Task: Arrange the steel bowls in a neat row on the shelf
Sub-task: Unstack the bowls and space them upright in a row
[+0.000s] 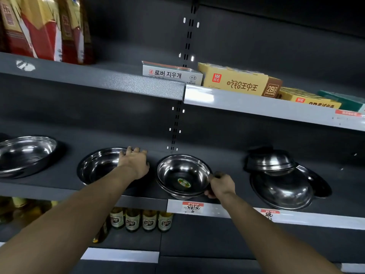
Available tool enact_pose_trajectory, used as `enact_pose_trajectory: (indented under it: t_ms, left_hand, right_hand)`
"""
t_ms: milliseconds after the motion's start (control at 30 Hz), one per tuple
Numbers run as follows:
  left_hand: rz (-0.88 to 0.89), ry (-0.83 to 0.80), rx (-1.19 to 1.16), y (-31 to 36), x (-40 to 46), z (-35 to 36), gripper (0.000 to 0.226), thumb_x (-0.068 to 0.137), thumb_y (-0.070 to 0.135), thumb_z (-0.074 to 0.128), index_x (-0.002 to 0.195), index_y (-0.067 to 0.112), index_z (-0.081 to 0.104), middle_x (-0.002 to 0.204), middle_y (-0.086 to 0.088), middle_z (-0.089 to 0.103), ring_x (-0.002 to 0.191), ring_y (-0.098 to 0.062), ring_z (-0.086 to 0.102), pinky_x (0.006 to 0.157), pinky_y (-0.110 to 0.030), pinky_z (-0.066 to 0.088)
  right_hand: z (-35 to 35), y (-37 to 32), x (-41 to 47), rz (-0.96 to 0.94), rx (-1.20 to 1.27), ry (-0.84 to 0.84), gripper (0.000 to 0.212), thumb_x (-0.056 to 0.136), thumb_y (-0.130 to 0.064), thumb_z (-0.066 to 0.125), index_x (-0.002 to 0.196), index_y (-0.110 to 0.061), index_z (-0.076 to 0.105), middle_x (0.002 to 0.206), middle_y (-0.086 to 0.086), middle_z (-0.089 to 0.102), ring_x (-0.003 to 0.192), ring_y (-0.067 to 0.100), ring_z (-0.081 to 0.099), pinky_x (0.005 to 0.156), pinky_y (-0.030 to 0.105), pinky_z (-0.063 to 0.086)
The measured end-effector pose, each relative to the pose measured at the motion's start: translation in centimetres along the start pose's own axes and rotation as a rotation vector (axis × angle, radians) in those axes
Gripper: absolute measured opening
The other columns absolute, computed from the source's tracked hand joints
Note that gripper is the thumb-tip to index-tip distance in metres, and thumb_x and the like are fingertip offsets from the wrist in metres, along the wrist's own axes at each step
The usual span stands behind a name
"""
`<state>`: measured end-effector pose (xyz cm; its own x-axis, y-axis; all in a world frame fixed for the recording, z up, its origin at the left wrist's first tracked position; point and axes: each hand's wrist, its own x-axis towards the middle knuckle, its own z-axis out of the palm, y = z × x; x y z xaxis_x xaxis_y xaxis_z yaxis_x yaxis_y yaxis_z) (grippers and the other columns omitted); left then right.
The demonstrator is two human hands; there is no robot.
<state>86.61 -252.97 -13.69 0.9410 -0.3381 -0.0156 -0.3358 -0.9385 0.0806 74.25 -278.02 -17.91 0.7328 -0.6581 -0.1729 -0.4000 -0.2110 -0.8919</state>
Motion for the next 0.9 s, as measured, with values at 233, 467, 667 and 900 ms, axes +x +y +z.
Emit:
enact_pose_trajectory:
  t_ms: [233,467,667,900]
  left_hand:
    - [0.144,0.033,-0.062,3.3,1.1,-0.2,0.055,0.096,0.04,0.045,0.146,0.017,0.039,0.153,-0.011,0.036,0.145,-0.033,0.025,0.118,-0.048,0.023]
    - [0.37,0.091,-0.175,10.2,1.3,0.5,0.046,0.097,0.039,0.046,0.135,0.013,0.05,0.137,-0.009,0.051,0.128,-0.028,0.046,0.101,-0.04,0.042]
    - [0.449,0.056,-0.176,17.3,1.5,1.7,0.048,0.099,0.039,0.043,0.137,0.011,0.049,0.141,-0.011,0.049,0.131,-0.029,0.047,0.105,-0.039,0.042]
    - [0.424,0.025,-0.17,26.4,2.5,3.5,0.051,0.099,0.042,0.041,0.144,0.017,0.044,0.149,-0.007,0.044,0.135,-0.026,0.045,0.104,-0.036,0.04]
  right_hand:
    - [-1.6,0.1,-0.2,0.034,0.05,0.116,0.021,0.094,-0.018,0.053,0.11,-0.008,0.063,0.075,0.01,0.07,0.045,0.019,0.064,0.045,0.028,0.055]
    - [-6.3,1.5,-0.3,0.082,0.133,0.246,0.021,0.098,-0.022,0.053,0.117,-0.013,0.053,0.101,0.013,0.065,0.051,0.021,0.066,0.045,0.027,0.053]
    - [-11.9,3.1,1.3,0.084,0.182,0.318,0.02,0.099,-0.022,0.053,0.117,-0.012,0.054,0.104,0.013,0.067,0.051,0.019,0.067,0.04,0.024,0.05]
    - [-19.3,4.8,5.0,0.019,0.238,0.354,0.017,0.095,-0.015,0.057,0.111,-0.01,0.06,0.094,0.012,0.071,0.074,0.027,0.074,0.074,0.048,0.062]
